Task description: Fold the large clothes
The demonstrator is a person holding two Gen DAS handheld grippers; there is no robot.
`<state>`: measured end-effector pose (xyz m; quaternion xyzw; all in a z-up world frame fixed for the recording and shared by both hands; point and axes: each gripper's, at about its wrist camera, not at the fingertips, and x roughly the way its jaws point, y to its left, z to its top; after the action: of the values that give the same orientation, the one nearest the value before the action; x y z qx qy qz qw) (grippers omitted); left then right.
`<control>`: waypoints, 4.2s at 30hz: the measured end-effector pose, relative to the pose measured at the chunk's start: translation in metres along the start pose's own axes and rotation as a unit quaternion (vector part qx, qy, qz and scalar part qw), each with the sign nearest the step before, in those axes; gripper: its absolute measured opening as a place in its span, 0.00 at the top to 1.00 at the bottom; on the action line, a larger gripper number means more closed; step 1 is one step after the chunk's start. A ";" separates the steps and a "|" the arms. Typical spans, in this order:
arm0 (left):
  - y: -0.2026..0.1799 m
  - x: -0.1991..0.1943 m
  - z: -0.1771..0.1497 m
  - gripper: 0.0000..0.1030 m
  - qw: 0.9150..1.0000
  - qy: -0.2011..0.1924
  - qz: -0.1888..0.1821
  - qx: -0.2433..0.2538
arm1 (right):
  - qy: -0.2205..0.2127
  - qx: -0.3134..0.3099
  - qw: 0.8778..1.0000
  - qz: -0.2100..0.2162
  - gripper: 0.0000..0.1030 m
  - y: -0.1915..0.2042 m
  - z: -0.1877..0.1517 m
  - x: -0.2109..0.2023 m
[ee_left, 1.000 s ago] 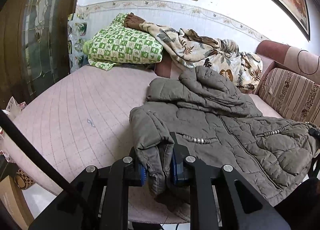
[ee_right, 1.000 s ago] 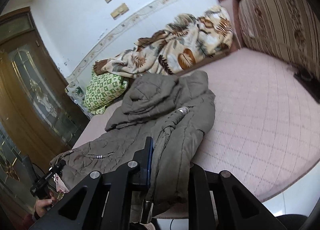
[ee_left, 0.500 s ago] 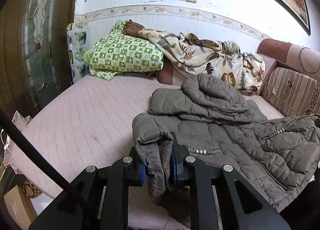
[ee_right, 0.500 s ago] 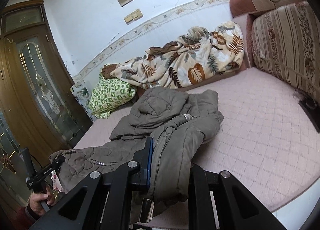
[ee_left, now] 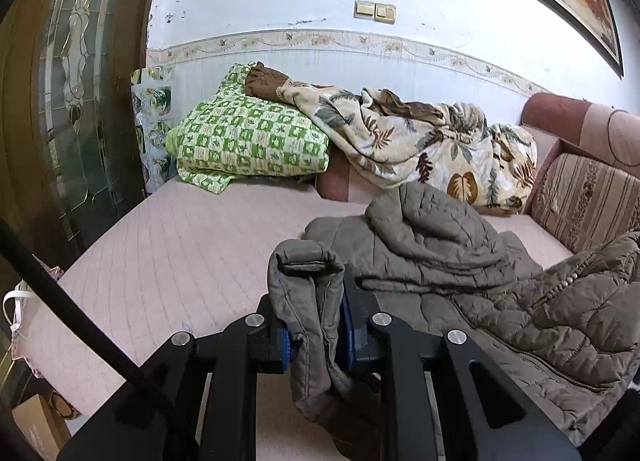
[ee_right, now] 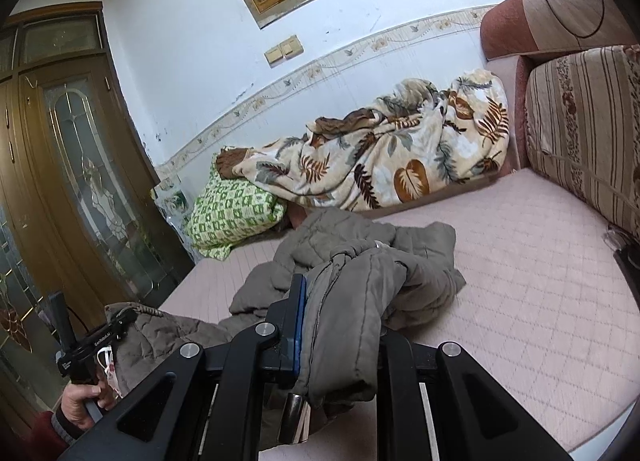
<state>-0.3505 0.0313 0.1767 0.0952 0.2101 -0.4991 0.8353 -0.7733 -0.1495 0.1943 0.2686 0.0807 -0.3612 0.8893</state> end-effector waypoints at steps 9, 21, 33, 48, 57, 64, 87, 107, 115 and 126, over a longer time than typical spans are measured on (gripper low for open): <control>0.002 0.019 0.027 0.81 1.000 -0.009 0.007 -0.009 | -0.011 0.023 1.000 0.011 0.86 -0.010 0.024 0.016; -0.004 0.070 0.076 0.80 1.000 -0.015 0.014 -0.012 | -0.017 0.071 0.997 0.008 0.86 -0.027 0.060 0.054; -0.004 0.149 0.117 0.79 0.999 0.010 0.014 -0.044 | -0.007 0.079 0.997 -0.014 0.85 -0.039 0.098 0.119; -0.020 0.245 0.141 0.78 0.998 0.048 0.041 -0.028 | 0.026 0.085 0.995 -0.046 0.85 -0.069 0.124 0.206; -0.021 0.300 0.143 0.74 0.995 0.076 0.061 -0.027 | 0.061 0.127 0.988 -0.058 0.85 -0.103 0.124 0.256; -0.017 0.335 0.135 0.74 0.992 0.103 0.075 -0.026 | 0.093 0.149 0.981 -0.082 0.84 -0.128 0.114 0.300; 0.004 0.355 0.141 0.58 0.987 0.124 0.085 -0.054 | 0.140 0.253 0.955 -0.063 0.73 -0.168 0.108 0.333; -0.045 0.286 0.167 0.58 0.997 0.076 0.030 -0.003 | 0.123 0.308 0.943 -0.023 0.52 -0.174 0.128 0.282; -0.086 0.277 0.155 0.58 0.995 0.088 -0.013 0.038 | 0.114 0.221 0.968 -0.022 0.49 -0.144 0.147 0.262; -0.151 0.307 0.096 0.58 0.981 0.150 -0.026 0.125 | 0.203 -0.012 0.979 -0.024 0.50 -0.009 0.074 0.329</control>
<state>-0.3309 -0.3209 0.1331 0.2666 0.2711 -0.5231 0.7627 -0.5446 -0.3915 0.1420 0.3235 0.2699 -0.3195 0.8488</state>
